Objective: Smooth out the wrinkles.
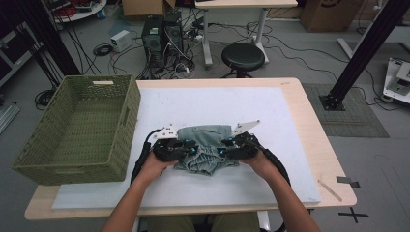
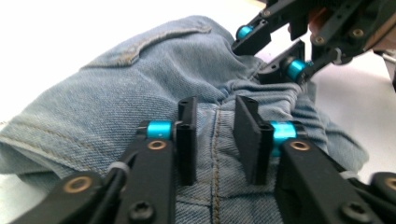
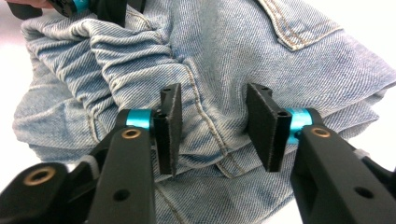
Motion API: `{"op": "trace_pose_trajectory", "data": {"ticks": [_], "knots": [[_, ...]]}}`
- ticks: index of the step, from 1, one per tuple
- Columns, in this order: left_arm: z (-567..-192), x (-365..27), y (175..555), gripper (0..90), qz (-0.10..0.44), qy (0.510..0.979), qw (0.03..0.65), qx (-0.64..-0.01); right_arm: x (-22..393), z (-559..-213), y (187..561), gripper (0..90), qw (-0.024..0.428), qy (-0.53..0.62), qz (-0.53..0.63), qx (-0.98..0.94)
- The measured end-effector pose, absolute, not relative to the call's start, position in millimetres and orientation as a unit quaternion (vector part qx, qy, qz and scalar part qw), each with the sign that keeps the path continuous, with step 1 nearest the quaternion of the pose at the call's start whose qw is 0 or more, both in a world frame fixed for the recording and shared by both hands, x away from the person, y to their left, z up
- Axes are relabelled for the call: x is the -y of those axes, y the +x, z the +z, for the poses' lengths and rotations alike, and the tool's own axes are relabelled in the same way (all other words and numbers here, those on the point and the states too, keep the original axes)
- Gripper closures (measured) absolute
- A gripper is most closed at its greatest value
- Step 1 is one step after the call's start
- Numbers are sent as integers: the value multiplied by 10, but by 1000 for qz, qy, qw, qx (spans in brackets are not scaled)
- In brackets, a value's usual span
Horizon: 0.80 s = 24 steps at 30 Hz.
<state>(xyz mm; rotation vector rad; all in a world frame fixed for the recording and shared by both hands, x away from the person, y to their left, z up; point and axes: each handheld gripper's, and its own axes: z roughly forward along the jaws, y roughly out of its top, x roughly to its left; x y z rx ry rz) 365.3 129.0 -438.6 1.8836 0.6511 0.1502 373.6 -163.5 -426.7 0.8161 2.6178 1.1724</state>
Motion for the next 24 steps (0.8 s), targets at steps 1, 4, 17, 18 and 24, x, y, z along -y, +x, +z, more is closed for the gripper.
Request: {"op": "trace_pose_trajectory", "data": {"ticks": [1,4,17,18,24], "knots": [[-4369,-1284,3654,661,65,789,544,-276,1640,-4257,3735,534,85,273,394,-873],[-4298,-1287,3662,555,74,775,559,-284,1690,-4206,3736,468,86,283,412,-862],[-4049,-1565,3676,273,148,731,580,-328,2011,-3973,3697,275,148,309,459,-819],[-4038,-1581,3676,266,152,728,580,-332,2022,-3965,3694,268,149,312,458,-819],[-3998,-1642,3673,261,168,725,577,-336,2156,-3921,3713,230,167,320,455,-814]]}}
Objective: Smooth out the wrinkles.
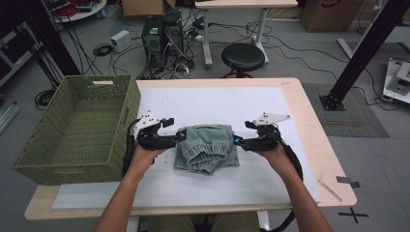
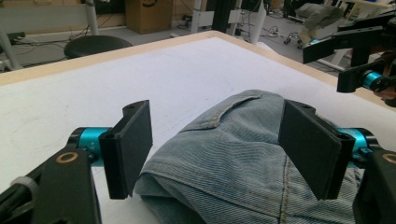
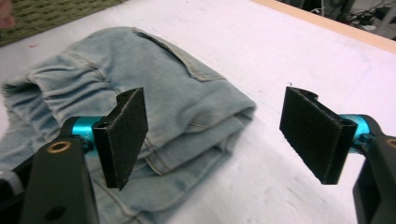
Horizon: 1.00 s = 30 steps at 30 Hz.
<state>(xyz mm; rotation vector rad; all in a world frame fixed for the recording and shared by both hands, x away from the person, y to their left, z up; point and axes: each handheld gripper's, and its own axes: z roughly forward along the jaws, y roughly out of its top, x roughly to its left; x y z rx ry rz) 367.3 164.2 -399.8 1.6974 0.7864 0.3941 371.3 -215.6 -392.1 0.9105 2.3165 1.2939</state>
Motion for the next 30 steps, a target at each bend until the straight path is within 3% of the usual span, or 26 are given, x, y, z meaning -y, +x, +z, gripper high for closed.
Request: {"op": "trace_pose_trajectory", "data": {"ticks": [30], "knots": [[-3942,-1751,3620,249,198,716,575,-343,2591,-3942,3613,220,207,342,435,-807]]}}
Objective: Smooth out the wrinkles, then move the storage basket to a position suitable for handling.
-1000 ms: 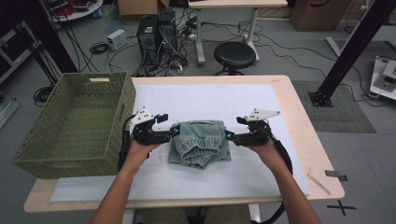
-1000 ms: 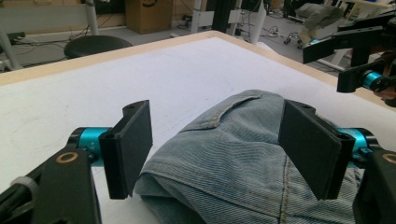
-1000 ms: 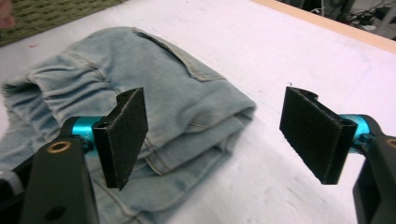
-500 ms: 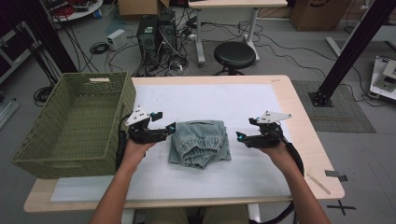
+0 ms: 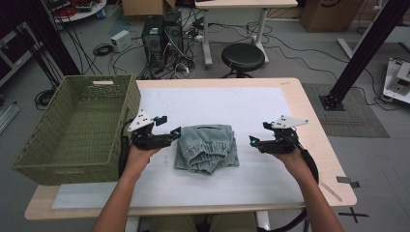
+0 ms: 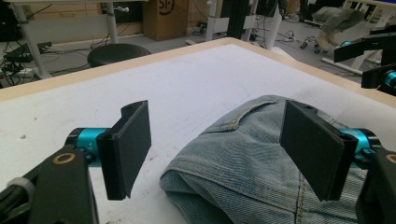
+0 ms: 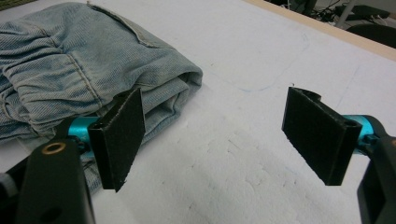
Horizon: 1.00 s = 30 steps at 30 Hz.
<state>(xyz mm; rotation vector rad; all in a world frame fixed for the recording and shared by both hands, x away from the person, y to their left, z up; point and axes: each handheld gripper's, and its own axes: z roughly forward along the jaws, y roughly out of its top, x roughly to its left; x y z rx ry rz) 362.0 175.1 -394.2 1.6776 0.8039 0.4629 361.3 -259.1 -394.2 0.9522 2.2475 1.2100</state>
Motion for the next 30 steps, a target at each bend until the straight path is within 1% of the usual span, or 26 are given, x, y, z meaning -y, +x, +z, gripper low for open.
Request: {"op": "trace_pose_trajectory", "data": {"ticks": [9,22,30], "knots": [[-3923,-1747,3585,249,199,713,577,-345,2572,-3899,3605,220,213,336,437,-807],[-3664,-1864,3485,257,218,698,580,-359,2520,-3900,3627,220,208,337,438,-807],[-3448,-2034,3402,262,230,684,583,-374,2509,-3890,3632,220,209,336,440,-806]]}}
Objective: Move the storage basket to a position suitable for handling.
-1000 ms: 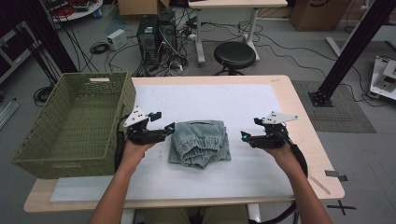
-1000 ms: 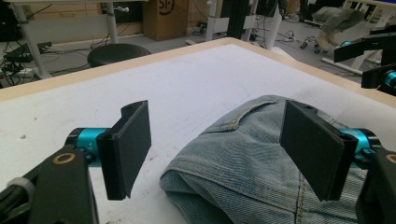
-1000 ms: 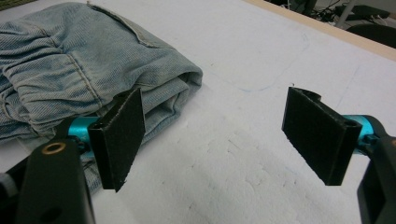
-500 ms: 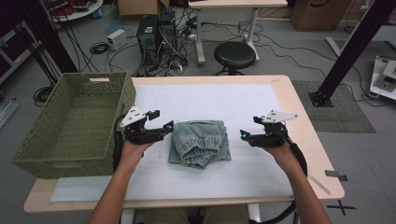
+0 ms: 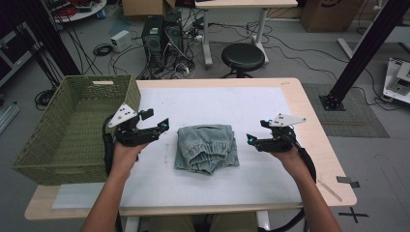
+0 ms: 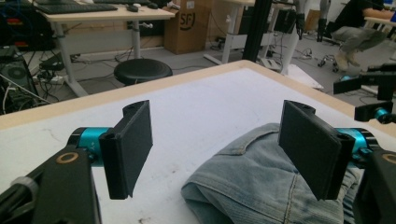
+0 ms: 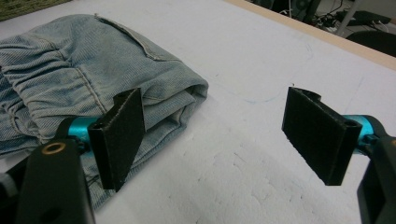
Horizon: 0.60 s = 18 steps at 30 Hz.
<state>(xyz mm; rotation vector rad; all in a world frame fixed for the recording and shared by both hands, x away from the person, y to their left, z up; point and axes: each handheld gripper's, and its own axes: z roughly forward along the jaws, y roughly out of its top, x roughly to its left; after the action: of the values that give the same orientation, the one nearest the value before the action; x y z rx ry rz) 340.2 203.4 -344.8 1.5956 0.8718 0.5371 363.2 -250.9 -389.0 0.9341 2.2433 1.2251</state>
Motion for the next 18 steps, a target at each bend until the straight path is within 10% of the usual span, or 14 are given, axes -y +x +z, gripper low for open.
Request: {"op": "trace_pose_trajectory", "data": {"ticks": [18], "knots": [[-3098,-2706,3221,267,276,644,594,-395,2534,-3920,3620,220,209,340,443,-803]]}}
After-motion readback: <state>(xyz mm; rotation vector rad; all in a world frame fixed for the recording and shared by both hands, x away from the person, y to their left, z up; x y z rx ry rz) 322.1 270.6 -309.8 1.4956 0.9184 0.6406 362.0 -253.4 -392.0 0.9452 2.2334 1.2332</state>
